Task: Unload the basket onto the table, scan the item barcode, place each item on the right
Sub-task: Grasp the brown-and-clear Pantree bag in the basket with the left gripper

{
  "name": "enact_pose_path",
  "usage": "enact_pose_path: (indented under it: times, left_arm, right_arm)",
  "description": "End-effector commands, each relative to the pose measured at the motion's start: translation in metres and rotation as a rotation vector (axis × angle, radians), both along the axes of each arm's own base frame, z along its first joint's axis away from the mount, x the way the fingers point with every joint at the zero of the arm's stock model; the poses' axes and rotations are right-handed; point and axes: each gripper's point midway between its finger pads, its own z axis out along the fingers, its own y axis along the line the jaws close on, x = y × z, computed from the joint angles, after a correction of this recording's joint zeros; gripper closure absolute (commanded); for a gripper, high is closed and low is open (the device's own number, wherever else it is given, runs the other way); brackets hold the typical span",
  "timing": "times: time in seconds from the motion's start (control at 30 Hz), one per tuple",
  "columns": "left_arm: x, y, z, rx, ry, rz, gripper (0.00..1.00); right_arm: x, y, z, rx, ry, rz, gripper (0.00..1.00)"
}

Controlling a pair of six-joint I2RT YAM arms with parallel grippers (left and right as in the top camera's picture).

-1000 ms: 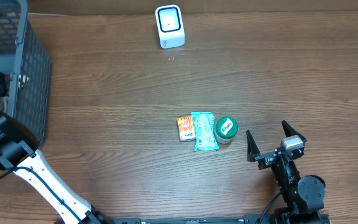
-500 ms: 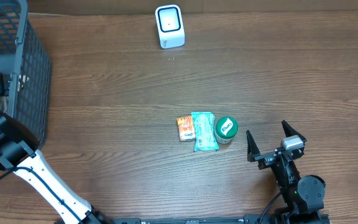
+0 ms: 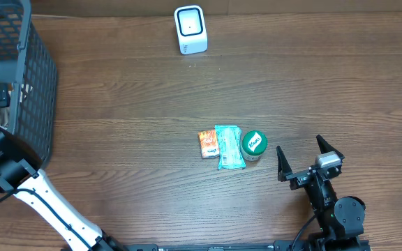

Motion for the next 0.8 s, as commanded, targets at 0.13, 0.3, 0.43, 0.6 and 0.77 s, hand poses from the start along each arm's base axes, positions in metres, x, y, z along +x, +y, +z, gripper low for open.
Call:
enact_pose_path:
  times: [0.13,0.3,0.43,0.6,0.77]
  left_arm:
    - [-0.007,0.01,0.002,0.004,-0.012,0.005,0.01]
    - [-0.012,0.01,-0.014,0.003,0.024,0.013,0.03]
    - [-0.017,0.012,-0.033,-0.004,0.043,0.018,0.02]
    - [-0.021,0.008,-0.058,-0.026,0.065,0.012,0.03]
    - [-0.022,-0.008,-0.075,-0.097,0.065,-0.017,0.46]
  right_arm:
    - [0.0,0.0,-0.003,-0.001,-0.001,-0.002,0.0]
    - [0.0,0.0,-0.003,-0.001,-0.001,-0.002,0.0]
    - [0.0,0.0,-0.003,-0.001,-0.001,-0.002,0.0]
    - [0.0,0.0,-0.003,-0.001,-0.001,-0.002,0.0]
    - [0.0,0.0,-0.003,-0.001,-0.001,-0.002,0.0]
